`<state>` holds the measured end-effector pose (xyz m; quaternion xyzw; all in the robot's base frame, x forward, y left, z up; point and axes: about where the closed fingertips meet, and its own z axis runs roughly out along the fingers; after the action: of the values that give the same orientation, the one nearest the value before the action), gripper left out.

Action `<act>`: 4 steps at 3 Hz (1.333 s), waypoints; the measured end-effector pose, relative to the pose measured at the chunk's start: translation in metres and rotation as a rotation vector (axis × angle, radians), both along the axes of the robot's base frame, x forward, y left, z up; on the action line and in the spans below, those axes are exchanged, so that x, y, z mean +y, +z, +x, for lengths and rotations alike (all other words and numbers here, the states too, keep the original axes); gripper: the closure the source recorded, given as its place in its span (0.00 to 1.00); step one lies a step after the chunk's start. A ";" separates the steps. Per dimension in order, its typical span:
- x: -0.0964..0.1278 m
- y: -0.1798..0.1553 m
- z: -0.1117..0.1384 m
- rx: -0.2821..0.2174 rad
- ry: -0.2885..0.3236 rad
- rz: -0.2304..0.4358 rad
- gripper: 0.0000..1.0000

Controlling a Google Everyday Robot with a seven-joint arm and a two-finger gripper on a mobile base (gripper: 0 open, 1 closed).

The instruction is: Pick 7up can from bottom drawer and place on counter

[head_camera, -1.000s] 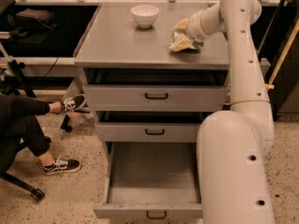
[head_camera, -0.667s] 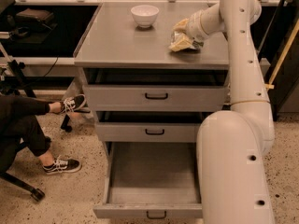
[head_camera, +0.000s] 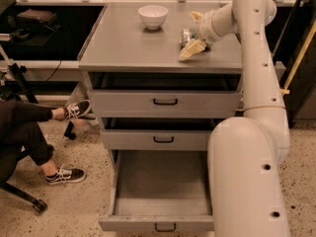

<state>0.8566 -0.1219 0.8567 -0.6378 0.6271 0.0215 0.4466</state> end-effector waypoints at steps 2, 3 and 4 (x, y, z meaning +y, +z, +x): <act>-0.024 0.033 -0.018 -0.004 -0.029 -0.073 0.00; -0.087 0.104 -0.055 -0.051 -0.183 -0.122 0.00; -0.144 0.199 -0.115 -0.149 -0.383 -0.082 0.00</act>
Offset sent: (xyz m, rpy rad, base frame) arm -0.1095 -0.0355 0.0677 -0.1986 -0.0225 -0.0635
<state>0.7412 -0.2655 1.0559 -0.5245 0.7024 -0.1364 0.4614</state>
